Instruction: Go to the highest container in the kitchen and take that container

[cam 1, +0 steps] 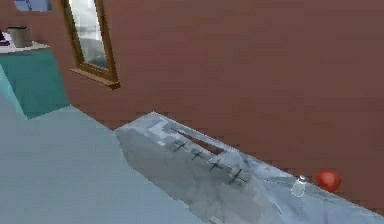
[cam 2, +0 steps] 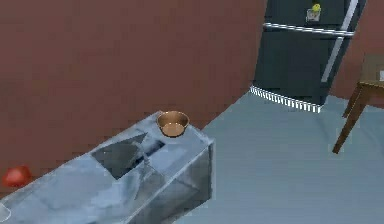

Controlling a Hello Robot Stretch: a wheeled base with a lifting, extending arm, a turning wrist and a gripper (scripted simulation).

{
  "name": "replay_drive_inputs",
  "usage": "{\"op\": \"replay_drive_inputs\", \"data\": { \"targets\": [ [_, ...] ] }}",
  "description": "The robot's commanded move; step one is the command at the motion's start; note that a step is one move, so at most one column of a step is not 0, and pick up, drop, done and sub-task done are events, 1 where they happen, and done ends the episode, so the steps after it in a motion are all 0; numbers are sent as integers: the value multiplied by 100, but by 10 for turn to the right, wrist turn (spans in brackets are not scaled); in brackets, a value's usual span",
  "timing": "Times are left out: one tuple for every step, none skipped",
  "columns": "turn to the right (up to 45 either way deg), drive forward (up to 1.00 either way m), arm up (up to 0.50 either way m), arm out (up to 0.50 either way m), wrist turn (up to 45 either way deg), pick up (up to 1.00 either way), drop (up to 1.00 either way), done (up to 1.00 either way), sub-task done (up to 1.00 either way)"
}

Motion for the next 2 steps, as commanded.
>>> {"op": "replay_drive_inputs", "data": {
  "targets": [
    [450,0,0,0,0,0,0,0,0],
    [450,0,0,0,0,0,0,0,0]
  ]
}}
